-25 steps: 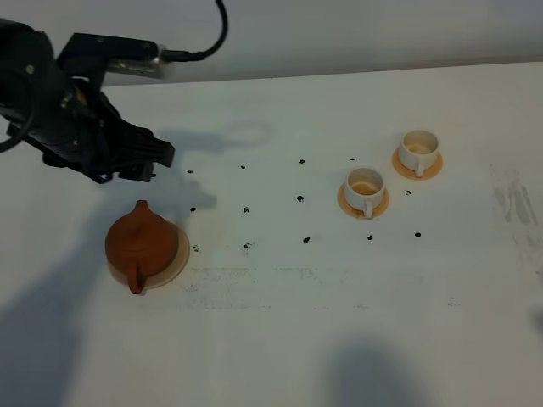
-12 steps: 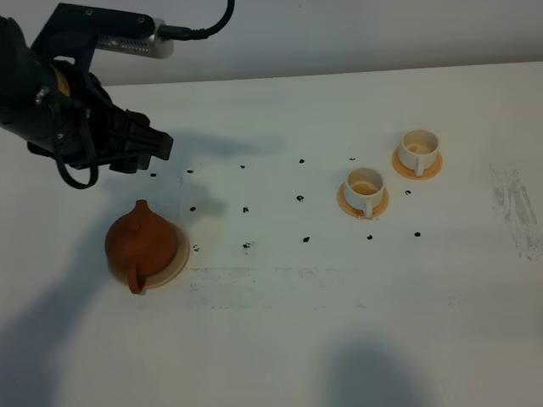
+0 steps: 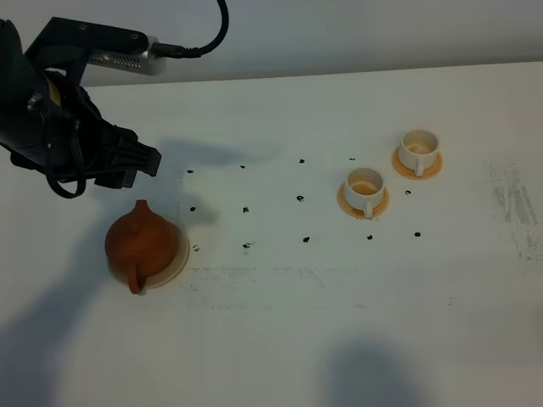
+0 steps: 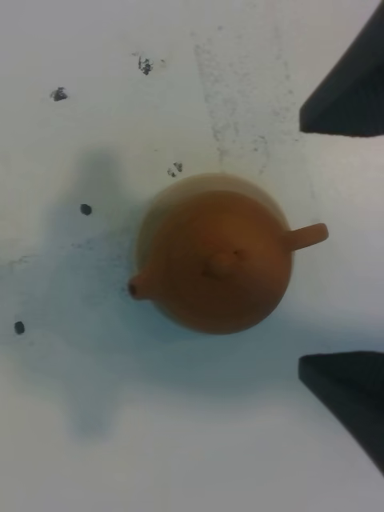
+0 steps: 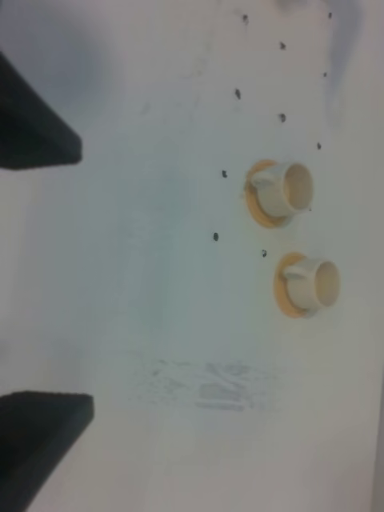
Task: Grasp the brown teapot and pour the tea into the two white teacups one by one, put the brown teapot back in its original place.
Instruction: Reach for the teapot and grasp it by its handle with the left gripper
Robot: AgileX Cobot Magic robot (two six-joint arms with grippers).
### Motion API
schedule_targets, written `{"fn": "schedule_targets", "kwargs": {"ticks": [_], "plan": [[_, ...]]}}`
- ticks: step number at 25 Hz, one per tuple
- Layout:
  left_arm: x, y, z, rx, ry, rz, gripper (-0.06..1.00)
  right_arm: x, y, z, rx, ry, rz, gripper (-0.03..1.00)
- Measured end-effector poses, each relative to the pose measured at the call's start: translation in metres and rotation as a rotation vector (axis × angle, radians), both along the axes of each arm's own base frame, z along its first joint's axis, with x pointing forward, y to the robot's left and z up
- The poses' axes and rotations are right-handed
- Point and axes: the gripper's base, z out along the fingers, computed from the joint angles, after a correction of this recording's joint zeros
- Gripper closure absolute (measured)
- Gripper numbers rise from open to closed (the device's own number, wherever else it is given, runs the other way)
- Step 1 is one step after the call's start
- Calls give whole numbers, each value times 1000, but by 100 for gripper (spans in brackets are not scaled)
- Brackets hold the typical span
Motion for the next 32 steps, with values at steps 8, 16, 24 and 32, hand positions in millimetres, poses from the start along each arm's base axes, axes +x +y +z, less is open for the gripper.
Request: {"fn": "schedule_targets", "kwargs": {"ticks": [8,16,24,32], "plan": [[0,2,0,21,2,-1,37,0,0,0,1,-2,0,38],[-1,3,1,27,-1,-1,37,0,0,0,1,-2,0,38],[-19,12,16,4,-114,-28,37,0,0,0,1,-2,0,38],[-46,24,29,-38,-205,-25,37,0,0,0,1,-2,0,38]]}}
